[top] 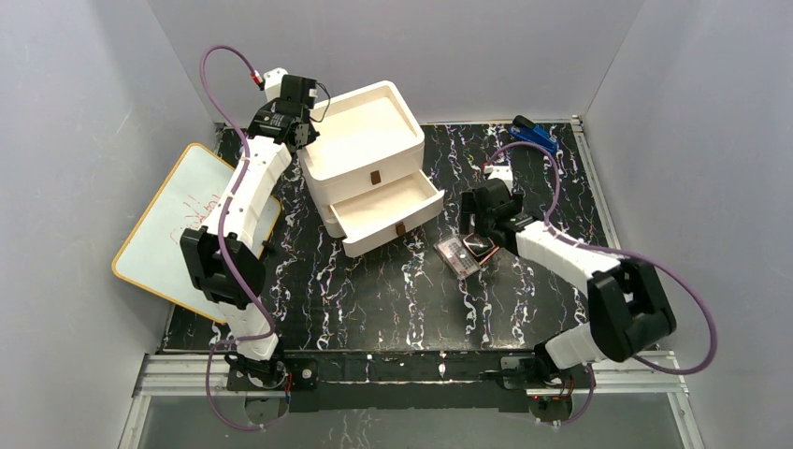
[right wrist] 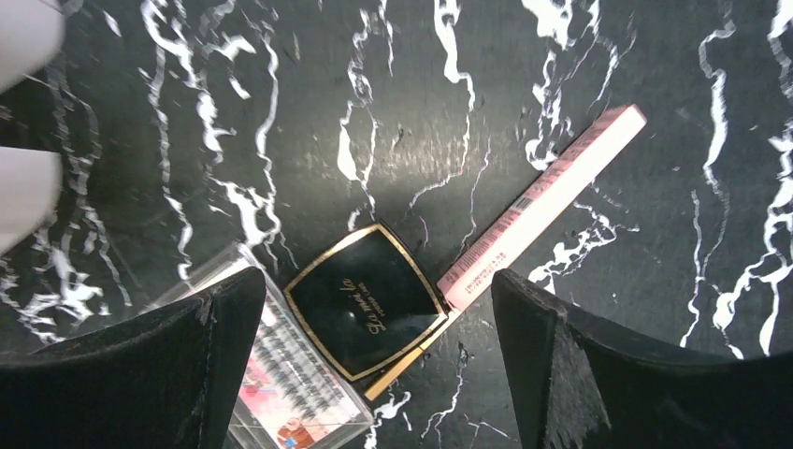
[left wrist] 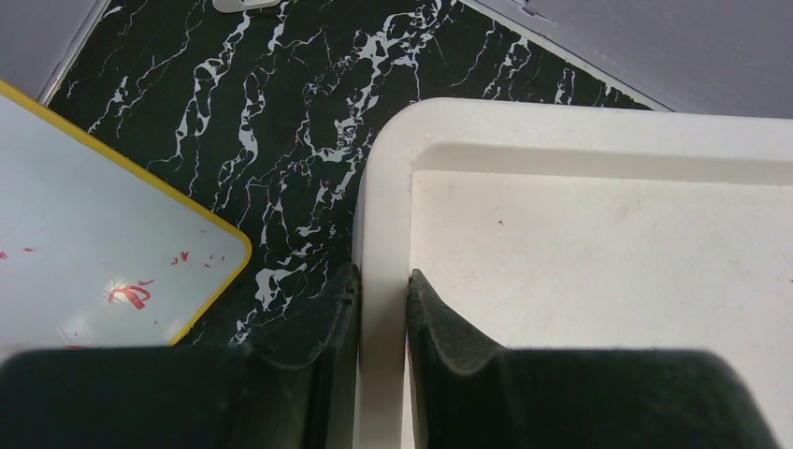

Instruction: Organize the makeup

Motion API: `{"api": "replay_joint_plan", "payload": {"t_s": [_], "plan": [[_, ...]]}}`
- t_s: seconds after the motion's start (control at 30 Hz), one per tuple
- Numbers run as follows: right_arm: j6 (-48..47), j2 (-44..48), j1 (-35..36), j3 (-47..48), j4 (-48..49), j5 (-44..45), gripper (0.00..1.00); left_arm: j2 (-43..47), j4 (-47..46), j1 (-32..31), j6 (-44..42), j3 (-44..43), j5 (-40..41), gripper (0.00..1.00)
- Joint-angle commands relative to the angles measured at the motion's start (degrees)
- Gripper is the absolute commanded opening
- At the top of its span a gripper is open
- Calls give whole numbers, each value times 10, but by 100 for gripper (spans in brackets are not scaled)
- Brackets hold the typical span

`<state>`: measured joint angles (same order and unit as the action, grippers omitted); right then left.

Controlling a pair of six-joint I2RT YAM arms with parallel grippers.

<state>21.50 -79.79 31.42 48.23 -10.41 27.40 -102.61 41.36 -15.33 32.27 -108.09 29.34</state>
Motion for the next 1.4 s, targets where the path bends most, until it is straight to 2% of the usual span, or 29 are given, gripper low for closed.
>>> {"api": "replay_joint_plan", "payload": {"t_s": [0.0, 0.2, 0.5, 0.93, 1.0, 1.1, 1.13, 1.2, 1.27, 1.33, 1.37], "plan": [[-7, -53, -30, 43, -51, -85, 99, -21, 50, 10, 16, 39, -21, 0], [-9, -89, -31, 58, -39, -134, 99, -15, 50, 11, 7, 44, -16, 0], [-13, -127, -37, 73, -64, -89, 99, -16, 46, 11, 4, 51, -19, 0], [0, -184, -80, 90, -70, -102, 96, -15, 46, 10, -3, 51, -15, 0], [0, -185, -83, 92, -71, -106, 89, -17, 46, 11, -4, 51, -16, 0], [-3, -188, -84, 98, -77, -104, 65, -19, 46, 10, -3, 49, -16, 0], [-3, -191, -85, 101, -81, -104, 57, -21, 46, 10, -3, 49, -18, 0], [-3, -195, -84, 104, -84, -106, 35, -22, 46, 10, -3, 47, -19, 0], [-2, -198, -84, 105, -85, -108, 18, -23, 46, 10, -3, 46, -20, 0], [-1, -201, -84, 106, -86, -109, 14, -25, 46, 10, -3, 45, -19, 0], [-1, -201, -84, 107, -86, -108, 17, -25, 46, 10, -4, 44, -20, 0]]}}
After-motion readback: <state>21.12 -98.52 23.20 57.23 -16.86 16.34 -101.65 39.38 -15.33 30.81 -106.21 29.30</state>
